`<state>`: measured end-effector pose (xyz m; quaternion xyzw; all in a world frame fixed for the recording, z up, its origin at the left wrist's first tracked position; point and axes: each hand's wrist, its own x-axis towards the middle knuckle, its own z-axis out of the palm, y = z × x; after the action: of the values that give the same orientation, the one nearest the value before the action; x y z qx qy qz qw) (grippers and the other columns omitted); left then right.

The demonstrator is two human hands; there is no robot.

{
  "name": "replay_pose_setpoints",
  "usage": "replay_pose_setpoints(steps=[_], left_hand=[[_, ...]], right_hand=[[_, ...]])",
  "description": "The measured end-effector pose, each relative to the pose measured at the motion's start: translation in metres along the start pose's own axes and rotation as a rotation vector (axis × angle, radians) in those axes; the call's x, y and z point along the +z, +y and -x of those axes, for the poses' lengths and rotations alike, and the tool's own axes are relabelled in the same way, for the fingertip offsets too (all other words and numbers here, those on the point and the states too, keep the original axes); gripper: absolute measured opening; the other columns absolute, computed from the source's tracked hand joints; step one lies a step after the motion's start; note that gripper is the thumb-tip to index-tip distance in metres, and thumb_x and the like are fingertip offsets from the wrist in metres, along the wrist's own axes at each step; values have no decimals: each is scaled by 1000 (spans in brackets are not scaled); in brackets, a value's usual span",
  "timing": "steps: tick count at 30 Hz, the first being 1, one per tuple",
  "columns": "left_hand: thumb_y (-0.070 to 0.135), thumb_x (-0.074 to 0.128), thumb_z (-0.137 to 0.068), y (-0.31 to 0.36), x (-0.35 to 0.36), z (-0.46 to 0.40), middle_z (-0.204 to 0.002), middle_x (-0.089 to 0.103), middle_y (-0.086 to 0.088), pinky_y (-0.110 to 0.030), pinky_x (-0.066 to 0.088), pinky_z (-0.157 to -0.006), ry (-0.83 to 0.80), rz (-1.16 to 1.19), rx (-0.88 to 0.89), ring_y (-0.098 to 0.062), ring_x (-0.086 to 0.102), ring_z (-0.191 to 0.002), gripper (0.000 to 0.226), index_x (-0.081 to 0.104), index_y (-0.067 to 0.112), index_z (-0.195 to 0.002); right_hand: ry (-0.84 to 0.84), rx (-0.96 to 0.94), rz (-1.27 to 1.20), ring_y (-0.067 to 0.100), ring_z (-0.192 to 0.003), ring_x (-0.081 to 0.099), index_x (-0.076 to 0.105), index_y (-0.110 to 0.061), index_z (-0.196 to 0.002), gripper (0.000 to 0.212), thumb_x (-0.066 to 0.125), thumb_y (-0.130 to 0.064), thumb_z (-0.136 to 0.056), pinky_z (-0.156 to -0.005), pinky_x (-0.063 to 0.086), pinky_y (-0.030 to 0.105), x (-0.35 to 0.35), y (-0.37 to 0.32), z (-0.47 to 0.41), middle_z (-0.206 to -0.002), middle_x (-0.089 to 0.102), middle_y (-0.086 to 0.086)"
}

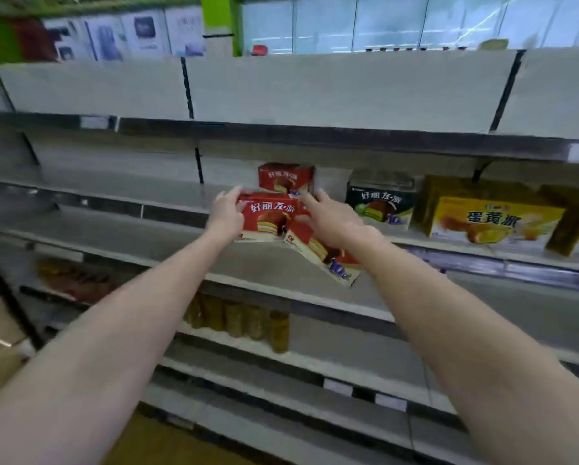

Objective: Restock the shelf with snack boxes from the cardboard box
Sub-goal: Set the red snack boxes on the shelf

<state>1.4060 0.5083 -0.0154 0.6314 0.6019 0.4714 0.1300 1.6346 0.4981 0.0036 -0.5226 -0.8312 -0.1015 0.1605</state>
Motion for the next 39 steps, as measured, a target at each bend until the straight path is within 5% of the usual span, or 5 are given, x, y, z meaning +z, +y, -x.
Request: replay_pose_setpoints(steps=[10,19,22,33,39], left_hand=[[11,42,-104,-35,3,-103,-128,53,-9,-23,58,-65,-7,140,-10,-22,64,-104,22,54,22,-120],[9,44,-103,-108,8,-171,-120,53,-16,-36,61,-69,-58,35,59,-28,65,-96,21,56,17,-118],[3,51,-97,-133,7,-188,-118,54,-16,-36,62,-71,-117,42,110,-28,65,-96,26,55,25,-111],[-7,72,-75,-156,27,-230,-119,56,-14,-35,49,-93,-221,78,264,-29,57,-108,58,59,18,-126],[-8,65,-81,-146,36,-242,-140,42,-16,-36,41,-108,-224,-43,306,-35,51,-121,60,57,17,-135]], right_hand=[[76,-188,88,33,-108,59,41,-31,-131,29,36,-44,-105,-72,39,33,10,20,-113,-143,46,10],[-36,-251,142,27,-137,43,52,-33,-133,33,51,-41,-101,-101,41,24,72,1,-183,-157,36,2],[-39,-158,244,26,-130,51,44,-35,-142,42,46,-46,-102,-87,49,28,86,-7,-195,-156,38,-3],[-90,232,233,34,-127,49,18,-22,-154,90,59,-66,-86,-102,44,44,66,2,-182,-157,30,9],[-201,336,203,30,-105,60,34,-24,-144,83,50,-78,-83,-88,52,39,63,14,-176,-124,60,9]])
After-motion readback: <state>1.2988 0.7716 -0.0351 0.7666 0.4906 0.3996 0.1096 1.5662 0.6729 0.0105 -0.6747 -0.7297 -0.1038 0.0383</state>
